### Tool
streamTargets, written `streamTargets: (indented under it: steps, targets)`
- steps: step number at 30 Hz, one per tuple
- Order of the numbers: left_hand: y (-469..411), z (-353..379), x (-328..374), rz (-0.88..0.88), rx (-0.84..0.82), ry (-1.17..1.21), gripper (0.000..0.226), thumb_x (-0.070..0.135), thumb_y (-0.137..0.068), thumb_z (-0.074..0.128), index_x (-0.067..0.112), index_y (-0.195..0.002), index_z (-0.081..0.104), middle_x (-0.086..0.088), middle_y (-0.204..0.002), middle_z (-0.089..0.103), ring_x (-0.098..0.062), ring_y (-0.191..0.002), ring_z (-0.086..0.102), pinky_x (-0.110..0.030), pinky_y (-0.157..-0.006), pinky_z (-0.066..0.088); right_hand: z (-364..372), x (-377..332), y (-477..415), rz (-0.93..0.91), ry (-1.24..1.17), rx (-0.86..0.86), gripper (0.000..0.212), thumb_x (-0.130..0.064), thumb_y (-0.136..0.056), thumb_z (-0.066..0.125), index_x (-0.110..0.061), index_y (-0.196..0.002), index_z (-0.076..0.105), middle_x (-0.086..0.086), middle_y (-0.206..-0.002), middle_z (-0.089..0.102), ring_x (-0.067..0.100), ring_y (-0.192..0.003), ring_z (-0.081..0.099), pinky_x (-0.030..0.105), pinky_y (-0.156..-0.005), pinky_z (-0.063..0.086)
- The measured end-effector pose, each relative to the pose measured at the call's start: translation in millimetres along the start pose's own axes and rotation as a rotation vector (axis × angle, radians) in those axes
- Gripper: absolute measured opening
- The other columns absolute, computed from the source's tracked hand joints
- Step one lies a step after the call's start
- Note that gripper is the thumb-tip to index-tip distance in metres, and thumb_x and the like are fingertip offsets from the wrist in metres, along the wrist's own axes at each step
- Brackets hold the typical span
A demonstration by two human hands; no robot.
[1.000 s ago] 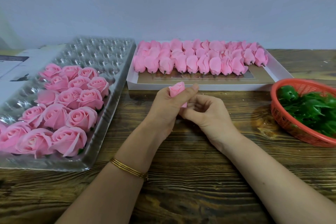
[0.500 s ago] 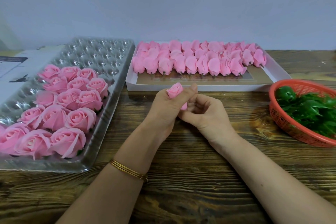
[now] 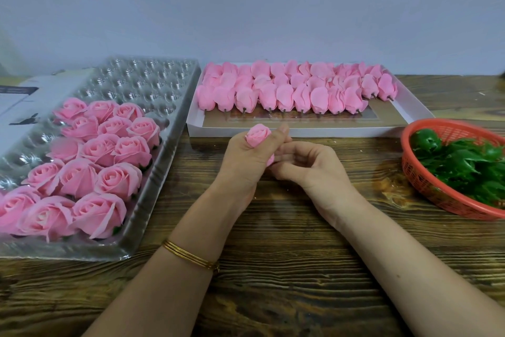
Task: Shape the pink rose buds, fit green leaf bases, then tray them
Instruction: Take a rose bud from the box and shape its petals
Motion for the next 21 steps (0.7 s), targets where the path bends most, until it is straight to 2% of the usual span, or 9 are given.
streamTargets:
  steps: [2,4,7,9,15,19,21]
  targets:
    - [0,-1,0,0.014,0.041,-0.023,0.028,0.021,-0.092,0.067,-0.007,-0.095,0.066,-0.018,-0.087,0.064,-0.026,-0.085,0.061,-0.049,-0.093,0.052,-4,-2,-1,0.028,-0.009,0.08,0.023,0.016,-0.079,0.063,-0.002,-0.09,0.072,0.019,-0.091,0.074,0.019,-0.081,0.068,0.027,-0.076,0.055]
    - [-2,-3,0,0.034,0.066,-0.028,0.023,0.021,-0.092,0.067,-0.002,-0.086,0.068,-0.014,-0.083,0.067,-0.021,-0.082,0.064,-0.039,-0.086,0.057,-10,-6,-2,0.035,0.002,0.153,0.022,0.014,-0.081,0.062,-0.004,-0.087,0.072,0.022,-0.091,0.073,0.019,-0.077,0.065,0.03,-0.074,0.053]
    - [-4,-5,-1,0.04,0.082,-0.023,0.022,0.022,-0.091,0.068,0.008,-0.074,0.067,-0.004,-0.071,0.07,-0.011,-0.07,0.066,-0.022,-0.069,0.058,-22,-16,-3,-0.014,0.046,0.235,0.02,0.009,-0.082,0.066,-0.01,-0.082,0.071,0.017,-0.082,0.07,0.012,-0.067,0.061,0.022,-0.069,0.051]
    - [-5,-6,-2,0.048,0.076,-0.051,0.025,0.025,-0.091,0.068,0.012,-0.07,0.066,-0.001,-0.066,0.068,-0.008,-0.064,0.063,-0.021,-0.062,0.055,-32,-24,-4,-0.068,0.09,0.274,0.02,0.008,-0.082,0.066,-0.011,-0.081,0.07,0.013,-0.079,0.069,0.009,-0.064,0.061,0.018,-0.064,0.053]
    - [-6,-7,-3,0.045,0.074,-0.092,0.029,0.031,-0.09,0.068,0.016,-0.066,0.063,0.003,-0.061,0.063,-0.004,-0.053,0.053,-0.018,-0.055,0.049,-68,-39,-3,-0.177,0.276,0.42,0.023,0.002,-0.086,0.067,-0.019,-0.079,0.067,0.003,-0.069,0.063,0.003,-0.055,0.058,0.016,-0.059,0.05]
    - [-6,-7,-3,0.038,0.08,-0.097,0.029,0.031,-0.09,0.068,0.016,-0.066,0.062,0.003,-0.061,0.062,-0.005,-0.053,0.052,-0.019,-0.054,0.048,-94,-49,1,-0.199,0.386,0.558,0.019,-0.005,-0.085,0.07,-0.023,-0.078,0.068,0.0,-0.073,0.066,0.006,-0.06,0.057,0.018,-0.059,0.047]
    - [-6,-8,-2,0.031,0.078,-0.099,0.029,0.032,-0.09,0.067,0.016,-0.067,0.062,0.002,-0.061,0.061,-0.005,-0.053,0.052,-0.019,-0.055,0.048,-104,-53,4,-0.2,0.443,0.629,0.015,-0.011,-0.083,0.07,-0.024,-0.076,0.067,-0.002,-0.072,0.065,0.011,-0.064,0.059,0.022,-0.063,0.048]
Point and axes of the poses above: each hand's wrist, its own y-axis away from the middle knuckle, its own z-axis out of the palm, x = y × z, the point moved 1 cm from there along -y, towards the middle knuckle
